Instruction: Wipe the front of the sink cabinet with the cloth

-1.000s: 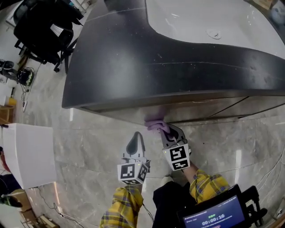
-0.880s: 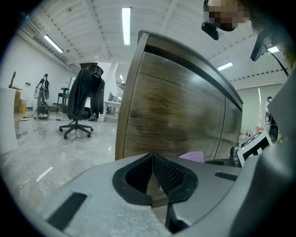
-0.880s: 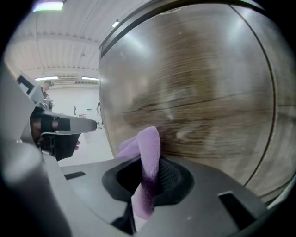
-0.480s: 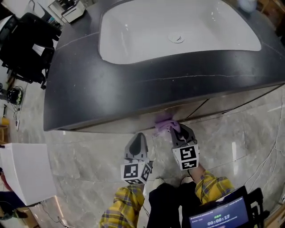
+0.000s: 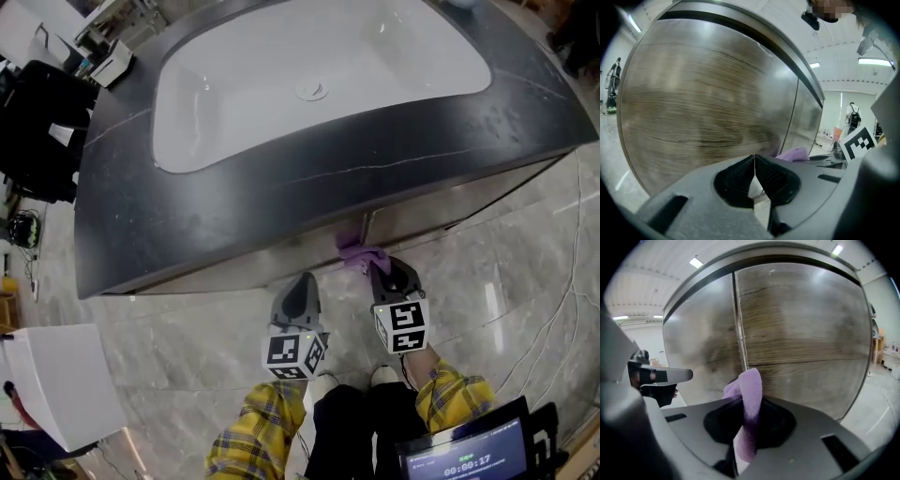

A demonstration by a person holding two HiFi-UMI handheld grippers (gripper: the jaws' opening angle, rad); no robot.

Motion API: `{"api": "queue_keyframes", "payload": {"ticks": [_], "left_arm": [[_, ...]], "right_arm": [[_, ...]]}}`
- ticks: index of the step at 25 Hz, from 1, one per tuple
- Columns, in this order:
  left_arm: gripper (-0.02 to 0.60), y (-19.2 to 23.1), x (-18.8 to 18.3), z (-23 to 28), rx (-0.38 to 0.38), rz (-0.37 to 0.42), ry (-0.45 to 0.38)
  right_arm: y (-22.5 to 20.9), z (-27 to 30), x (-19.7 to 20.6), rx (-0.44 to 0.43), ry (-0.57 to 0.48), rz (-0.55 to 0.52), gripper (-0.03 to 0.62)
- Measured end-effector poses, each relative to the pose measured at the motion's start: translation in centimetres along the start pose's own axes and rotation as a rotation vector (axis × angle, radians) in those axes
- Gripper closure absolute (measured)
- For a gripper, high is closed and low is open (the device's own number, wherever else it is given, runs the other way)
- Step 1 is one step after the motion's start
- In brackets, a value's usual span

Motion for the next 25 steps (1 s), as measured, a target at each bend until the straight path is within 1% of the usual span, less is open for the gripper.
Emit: {"api": "queue_keyframes", "payload": {"ticks": [2,5,8,11,14,17,22,25], "left_arm": [[0.574,-1.6,-1.0,0.0,0.014,0.004,0.007],[0.574,-3.5,-2.9,-1.1,0.015,-0.001,0.027],[0.574,-5.1,-5.3,-2.7,0.010,-0.007,0.046],[0.574,-6.7,-8.2,-4.2,0.014,0.010,0.059],[0.574,-8.2,-11.0,-5.5,0.027,0.026,0.054],[0.574,-9.5,-13.2,-6.2,0.035,0.038,0.029],[0.574,-9.3,-14.0,-6.9,0.042,0.013,0.010],[0.574,-8.8,-14.5,-6.8,0.049,-0.005,-0.007]], "right_arm": [[-0.4,-1.6,-0.8,-0.007,-0.005,-0.006,0.554],[-0.2,-4.4,-2.3,-0.019,-0.012,-0.001,0.554],[0.2,-7.3,-4.8,-0.036,-0.029,0.012,0.554],[0.5,-9.7,-7.7,-0.053,-0.045,0.014,0.554],[1.1,-11.5,-10.9,-0.081,-0.068,-0.014,0.554],[1.6,-12.8,-13.1,-0.105,-0.096,-0.056,0.554],[2.6,-13.5,-14.9,-0.104,-0.134,-0.070,0.554],[2.8,-13.8,-15.8,-0.085,-0.156,-0.075,0.554]]}}
Point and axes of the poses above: the fingertips, and each gripper's own axes: z forward along the fingers, y to its left, x out of its underside, the point moved 4 cm from there along -z, backward along the fingers, and after that the axes turned 2 degrees about -x, right-handed, at the moved point
